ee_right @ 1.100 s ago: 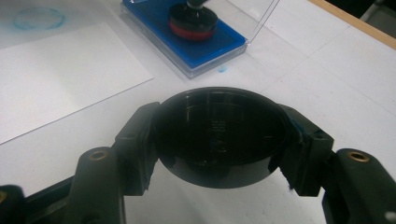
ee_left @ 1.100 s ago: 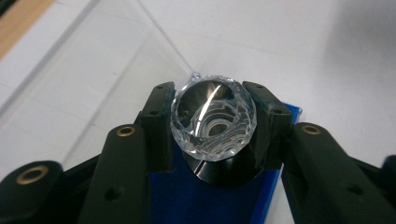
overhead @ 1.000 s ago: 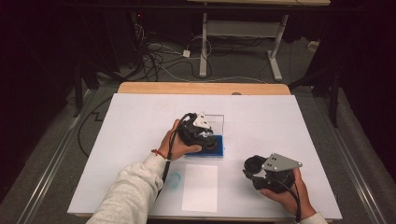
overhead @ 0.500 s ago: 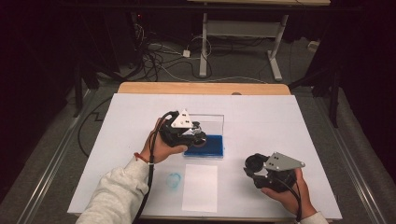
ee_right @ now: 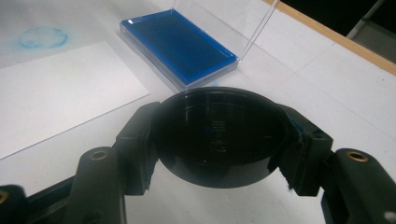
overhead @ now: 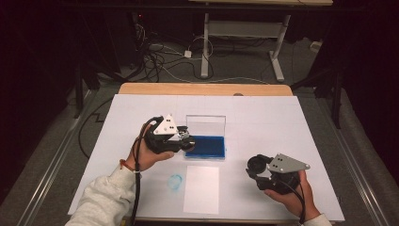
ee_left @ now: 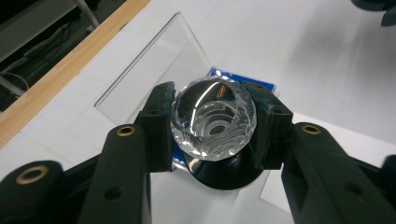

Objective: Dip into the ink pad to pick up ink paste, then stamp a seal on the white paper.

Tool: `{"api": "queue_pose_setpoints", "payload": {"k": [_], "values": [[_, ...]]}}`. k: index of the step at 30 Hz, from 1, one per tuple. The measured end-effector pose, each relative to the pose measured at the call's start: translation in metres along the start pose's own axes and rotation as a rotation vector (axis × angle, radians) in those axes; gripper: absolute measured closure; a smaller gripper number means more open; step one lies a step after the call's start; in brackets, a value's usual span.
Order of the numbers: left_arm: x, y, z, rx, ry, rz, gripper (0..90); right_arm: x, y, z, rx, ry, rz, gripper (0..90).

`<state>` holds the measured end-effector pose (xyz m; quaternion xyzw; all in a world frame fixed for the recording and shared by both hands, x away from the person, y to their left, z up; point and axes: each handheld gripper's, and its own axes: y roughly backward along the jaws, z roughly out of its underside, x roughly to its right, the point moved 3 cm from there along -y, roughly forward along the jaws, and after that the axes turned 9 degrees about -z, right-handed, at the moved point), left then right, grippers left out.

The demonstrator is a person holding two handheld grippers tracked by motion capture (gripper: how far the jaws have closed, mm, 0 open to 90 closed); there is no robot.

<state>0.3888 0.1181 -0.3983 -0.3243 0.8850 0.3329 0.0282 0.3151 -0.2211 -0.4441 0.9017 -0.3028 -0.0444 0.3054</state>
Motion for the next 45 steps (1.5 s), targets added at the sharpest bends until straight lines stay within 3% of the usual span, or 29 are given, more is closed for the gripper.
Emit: {"api": "queue_pose_setpoints", "payload": {"k": [7, 20, 34, 38, 45], "values": [[0.000, 0.016, 0.012, 0.000, 0.016, -0.015, 55.3, 0.000, -0.001, -0.003, 0.006, 0.002, -0.007, 38.5], [0.002, 0.027, 0.028, -0.027, 0.028, -0.028, 55.3, -0.001, -0.004, -0.005, 0.013, -0.003, -0.037, 38.7], [0.004, 0.026, 0.029, -0.036, 0.023, -0.033, 55.3, -0.003, -0.006, -0.003, -0.003, 0.011, -0.040, 38.7], [0.009, 0.027, 0.027, -0.028, 0.020, -0.043, 55.3, -0.003, -0.005, -0.003, -0.001, 0.015, -0.039, 38.6], [0.020, 0.030, 0.024, -0.015, 0.009, -0.020, 55.3, -0.004, -0.005, -0.004, -0.001, 0.018, -0.036, 38.6]]}}
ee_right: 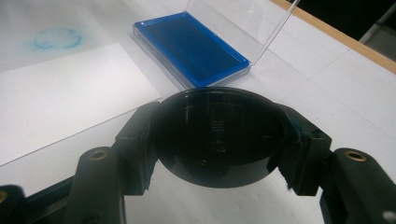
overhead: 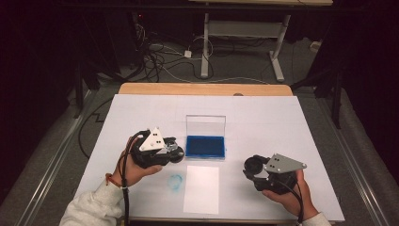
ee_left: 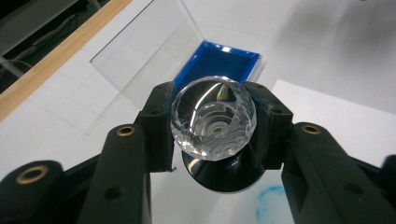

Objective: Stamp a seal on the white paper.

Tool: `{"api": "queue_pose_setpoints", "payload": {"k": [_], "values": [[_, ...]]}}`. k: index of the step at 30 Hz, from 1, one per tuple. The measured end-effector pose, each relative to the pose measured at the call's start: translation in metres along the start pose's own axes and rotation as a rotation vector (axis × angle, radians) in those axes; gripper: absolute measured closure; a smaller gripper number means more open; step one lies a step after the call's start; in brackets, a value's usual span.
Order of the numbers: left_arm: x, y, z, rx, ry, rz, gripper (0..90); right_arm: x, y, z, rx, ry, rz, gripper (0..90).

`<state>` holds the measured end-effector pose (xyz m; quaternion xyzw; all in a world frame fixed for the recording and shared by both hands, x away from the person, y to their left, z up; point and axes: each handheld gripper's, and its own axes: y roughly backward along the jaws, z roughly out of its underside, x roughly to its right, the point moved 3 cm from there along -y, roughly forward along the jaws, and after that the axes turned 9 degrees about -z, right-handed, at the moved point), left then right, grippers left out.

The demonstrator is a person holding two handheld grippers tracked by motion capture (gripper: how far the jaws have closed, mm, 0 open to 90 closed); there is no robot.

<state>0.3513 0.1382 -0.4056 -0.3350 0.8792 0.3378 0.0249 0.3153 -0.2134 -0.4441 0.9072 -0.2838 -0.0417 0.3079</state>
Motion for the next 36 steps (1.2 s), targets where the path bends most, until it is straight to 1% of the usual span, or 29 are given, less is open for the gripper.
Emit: {"api": "queue_pose_setpoints", "payload": {"k": [1, 2, 4, 6, 8, 10, 13, 14, 16, 17, 19, 24, 27, 28, 30, 31, 33, 36], "values": [[0.002, 0.000, -0.001, 0.006, -0.005, 0.001, 55.3, 0.000, 0.000, 0.000, -0.003, 0.006, -0.002, 38.6], [0.003, 0.001, -0.002, 0.006, -0.010, 0.014, 55.3, -0.001, -0.001, 0.000, -0.006, 0.003, 0.000, 38.6], [0.007, 0.001, -0.005, 0.016, -0.010, 0.017, 55.3, -0.001, -0.001, 0.001, -0.011, 0.005, -0.002, 38.6], [0.010, 0.002, -0.007, 0.019, -0.021, 0.031, 55.3, -0.001, -0.001, 0.000, -0.010, 0.003, 0.001, 38.6], [0.013, 0.002, -0.009, 0.026, -0.024, 0.024, 55.3, -0.001, 0.000, 0.000, -0.008, 0.007, 0.002, 38.6], [0.016, 0.002, -0.011, 0.039, -0.028, 0.031, 55.3, -0.001, 0.000, 0.000, -0.008, 0.007, 0.001, 38.6], [0.022, 0.002, -0.015, 0.050, -0.036, 0.051, 55.3, -0.001, 0.000, 0.000, -0.008, 0.008, 0.003, 38.6], [0.024, 0.001, -0.016, 0.050, -0.042, 0.051, 55.3, -0.002, 0.000, 0.000, -0.010, 0.007, 0.004, 38.6], [0.028, 0.001, -0.018, 0.050, -0.048, 0.067, 55.3, -0.002, 0.000, 0.000, -0.010, 0.008, 0.004, 38.6], [0.029, 0.000, -0.019, 0.054, -0.054, 0.063, 55.3, -0.002, 0.000, 0.000, -0.009, 0.010, 0.003, 38.6], [0.032, -0.001, -0.021, 0.054, -0.061, 0.081, 55.3, -0.002, 0.000, 0.000, -0.009, 0.011, 0.005, 38.6], [0.041, -0.003, -0.024, 0.057, -0.078, 0.099, 55.3, -0.002, 0.000, 0.001, -0.012, 0.009, 0.006, 38.6], [0.046, -0.005, -0.027, 0.058, -0.096, 0.111, 55.3, -0.002, -0.001, 0.001, -0.015, 0.010, 0.008, 38.6], [0.048, -0.006, -0.027, 0.055, -0.103, 0.121, 55.3, -0.002, -0.001, 0.001, -0.015, 0.010, 0.006, 38.5], [0.052, -0.007, -0.029, 0.053, -0.117, 0.125, 55.3, -0.003, -0.001, 0.001, -0.018, 0.014, 0.006, 38.6], [0.053, -0.008, -0.029, 0.053, -0.117, 0.138, 55.3, -0.003, -0.002, 0.001, -0.018, 0.013, 0.004, 38.6], [0.056, -0.010, -0.029, 0.050, -0.126, 0.142, 55.3, -0.003, -0.002, 0.001, -0.021, 0.017, 0.003, 38.5], [0.059, -0.014, -0.029, 0.045, -0.123, 0.161, 55.3, -0.003, -0.002, 0.002, -0.022, 0.013, -0.001, 38.5]]}}
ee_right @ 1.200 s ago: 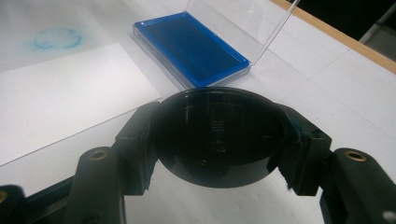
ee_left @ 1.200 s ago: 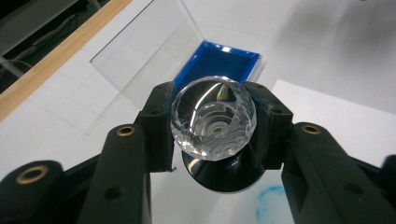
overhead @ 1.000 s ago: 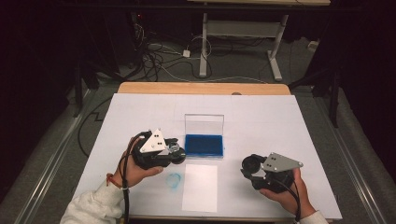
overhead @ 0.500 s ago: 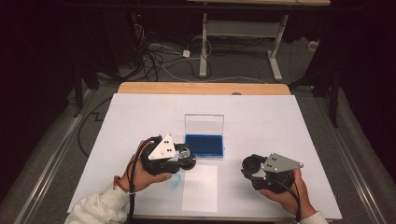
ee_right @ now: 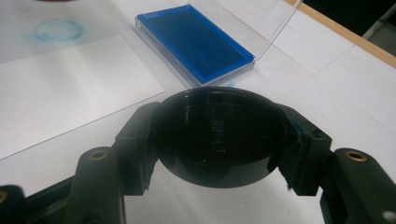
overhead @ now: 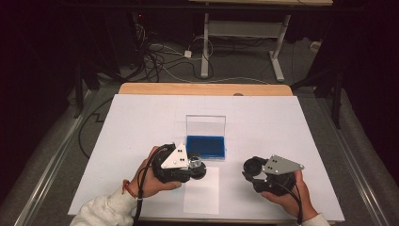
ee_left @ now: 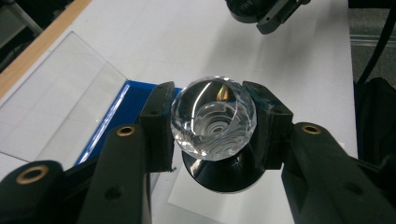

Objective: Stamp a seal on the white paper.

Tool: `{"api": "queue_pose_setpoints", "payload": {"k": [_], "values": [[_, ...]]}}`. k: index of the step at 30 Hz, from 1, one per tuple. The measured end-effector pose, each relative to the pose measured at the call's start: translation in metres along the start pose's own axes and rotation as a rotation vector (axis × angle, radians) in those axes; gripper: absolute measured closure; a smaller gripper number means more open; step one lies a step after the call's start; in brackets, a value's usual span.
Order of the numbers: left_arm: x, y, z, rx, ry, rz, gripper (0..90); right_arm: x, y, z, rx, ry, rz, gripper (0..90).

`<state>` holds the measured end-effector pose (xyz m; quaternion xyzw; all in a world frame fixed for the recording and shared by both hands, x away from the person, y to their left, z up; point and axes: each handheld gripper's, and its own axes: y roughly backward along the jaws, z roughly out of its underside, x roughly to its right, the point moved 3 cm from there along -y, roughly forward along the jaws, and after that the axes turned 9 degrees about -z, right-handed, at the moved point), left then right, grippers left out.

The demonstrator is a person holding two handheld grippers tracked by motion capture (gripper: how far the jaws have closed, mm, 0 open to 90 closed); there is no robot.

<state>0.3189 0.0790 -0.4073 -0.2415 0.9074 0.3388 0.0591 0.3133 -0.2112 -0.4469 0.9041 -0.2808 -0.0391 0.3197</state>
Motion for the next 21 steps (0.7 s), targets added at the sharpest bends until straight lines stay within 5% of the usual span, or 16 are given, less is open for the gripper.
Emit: {"api": "queue_pose_setpoints", "payload": {"k": [9, 21], "values": [[0.010, -0.014, 0.004, -0.046, -0.022, 0.040, 55.2, -0.001, -0.002, 0.001, -0.015, 0.007, -0.007, 38.5], [0.016, -0.023, 0.012, -0.047, -0.042, 0.035, 55.3, -0.002, -0.004, 0.002, -0.022, 0.003, -0.016, 38.4]]}}
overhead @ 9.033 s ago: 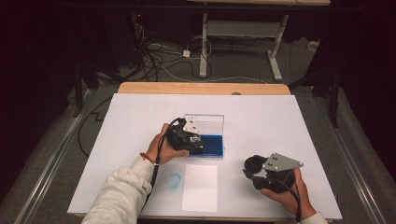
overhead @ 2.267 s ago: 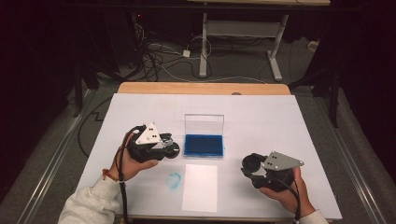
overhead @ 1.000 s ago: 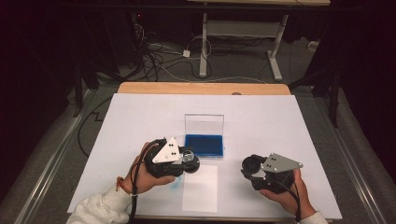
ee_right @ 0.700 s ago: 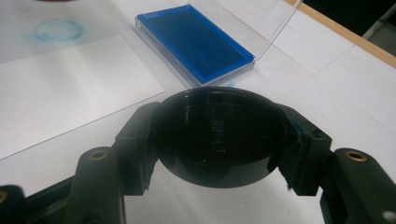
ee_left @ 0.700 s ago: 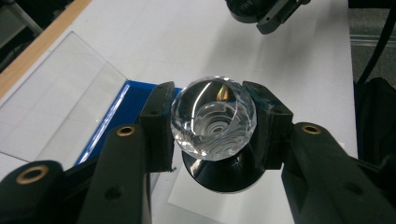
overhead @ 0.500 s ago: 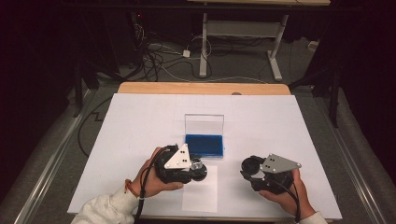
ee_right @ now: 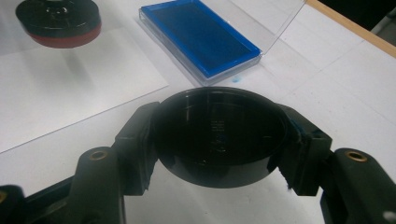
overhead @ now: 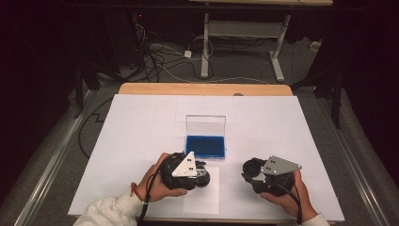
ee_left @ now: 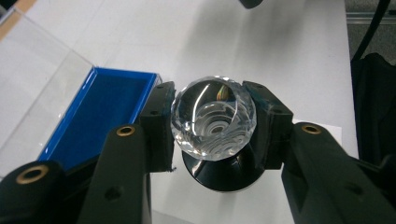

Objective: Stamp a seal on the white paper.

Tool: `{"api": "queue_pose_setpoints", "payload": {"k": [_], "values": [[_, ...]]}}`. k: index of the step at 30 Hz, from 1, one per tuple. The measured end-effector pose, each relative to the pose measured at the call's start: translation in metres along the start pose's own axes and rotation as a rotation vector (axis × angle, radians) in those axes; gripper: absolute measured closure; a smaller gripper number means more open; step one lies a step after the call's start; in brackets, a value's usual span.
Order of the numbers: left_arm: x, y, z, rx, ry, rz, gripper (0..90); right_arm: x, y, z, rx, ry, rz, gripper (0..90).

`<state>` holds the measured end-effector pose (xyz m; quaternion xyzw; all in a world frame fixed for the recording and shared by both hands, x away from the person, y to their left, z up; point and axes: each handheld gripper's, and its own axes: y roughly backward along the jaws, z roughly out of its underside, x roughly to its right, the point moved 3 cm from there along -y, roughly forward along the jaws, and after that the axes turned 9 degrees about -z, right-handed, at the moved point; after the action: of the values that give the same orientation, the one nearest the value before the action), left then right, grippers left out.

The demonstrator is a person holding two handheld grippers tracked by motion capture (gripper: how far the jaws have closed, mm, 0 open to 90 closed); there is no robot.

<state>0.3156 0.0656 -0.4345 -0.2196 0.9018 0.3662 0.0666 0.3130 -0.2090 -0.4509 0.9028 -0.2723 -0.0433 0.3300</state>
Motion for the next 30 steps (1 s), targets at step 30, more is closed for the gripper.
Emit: {"api": "queue_pose_setpoints", "payload": {"k": [30], "values": [[0.015, -0.024, 0.018, -0.073, -0.025, 0.068, 55.2, -0.002, -0.003, 0.001, -0.028, 0.013, 0.006, 38.2]]}}
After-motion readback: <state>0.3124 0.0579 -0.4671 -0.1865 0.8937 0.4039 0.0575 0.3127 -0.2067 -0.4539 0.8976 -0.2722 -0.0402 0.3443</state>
